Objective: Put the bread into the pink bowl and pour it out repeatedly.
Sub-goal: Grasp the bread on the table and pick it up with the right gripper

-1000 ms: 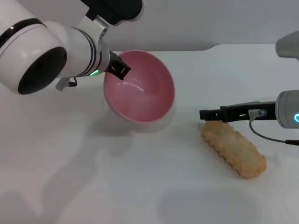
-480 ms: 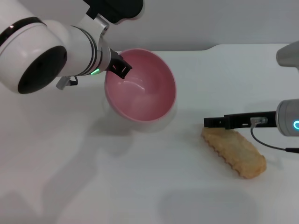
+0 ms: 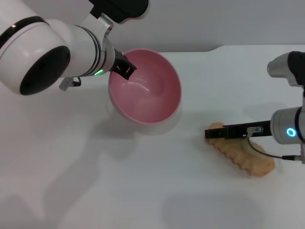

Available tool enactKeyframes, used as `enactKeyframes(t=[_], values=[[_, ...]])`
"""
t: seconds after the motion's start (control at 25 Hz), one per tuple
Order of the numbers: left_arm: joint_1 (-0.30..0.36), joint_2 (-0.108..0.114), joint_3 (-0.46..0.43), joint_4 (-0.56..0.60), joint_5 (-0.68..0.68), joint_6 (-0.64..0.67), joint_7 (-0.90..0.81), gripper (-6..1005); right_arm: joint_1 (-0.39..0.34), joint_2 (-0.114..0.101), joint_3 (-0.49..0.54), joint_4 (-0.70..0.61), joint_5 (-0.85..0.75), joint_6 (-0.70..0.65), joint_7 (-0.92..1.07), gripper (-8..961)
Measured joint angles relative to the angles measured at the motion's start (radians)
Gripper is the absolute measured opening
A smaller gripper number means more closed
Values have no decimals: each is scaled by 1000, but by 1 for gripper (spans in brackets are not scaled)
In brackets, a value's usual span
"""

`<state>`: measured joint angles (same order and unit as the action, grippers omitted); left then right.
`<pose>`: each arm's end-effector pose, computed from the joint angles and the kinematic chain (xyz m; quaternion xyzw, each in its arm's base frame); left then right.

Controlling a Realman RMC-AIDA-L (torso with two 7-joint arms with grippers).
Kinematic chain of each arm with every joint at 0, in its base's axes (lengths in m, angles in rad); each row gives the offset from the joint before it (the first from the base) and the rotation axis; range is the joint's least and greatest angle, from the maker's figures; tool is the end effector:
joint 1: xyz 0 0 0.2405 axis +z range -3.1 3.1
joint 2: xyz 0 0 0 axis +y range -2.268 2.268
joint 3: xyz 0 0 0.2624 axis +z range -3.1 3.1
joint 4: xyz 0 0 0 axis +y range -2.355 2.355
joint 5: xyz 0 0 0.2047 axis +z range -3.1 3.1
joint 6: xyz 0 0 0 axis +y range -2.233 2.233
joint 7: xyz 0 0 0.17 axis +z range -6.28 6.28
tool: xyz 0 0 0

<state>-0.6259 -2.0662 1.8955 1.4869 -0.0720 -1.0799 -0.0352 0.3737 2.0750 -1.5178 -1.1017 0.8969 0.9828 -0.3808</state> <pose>-0.1245 0.4030 -0.0516 -0.8699 -0.2074 0.1112 0.4334 0.2592 0.3512 -0.0757 -0.8101 0.5426 0.0309 0.2200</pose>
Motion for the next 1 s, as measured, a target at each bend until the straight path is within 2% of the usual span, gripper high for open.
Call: enactKeyframes(t=[0.44, 0.64, 1.0], values=[[2, 1, -1, 0, 0, 0, 0, 58, 32, -1, -20, 38, -1, -1, -12, 696], [4, 2, -1, 0, 0, 0, 1, 58, 15, -2, -18, -18, -1, 26, -11, 505], [3, 2, -2, -6, 0, 4, 1, 58, -62, -2, -12, -189, -2, 74, 1, 406]])
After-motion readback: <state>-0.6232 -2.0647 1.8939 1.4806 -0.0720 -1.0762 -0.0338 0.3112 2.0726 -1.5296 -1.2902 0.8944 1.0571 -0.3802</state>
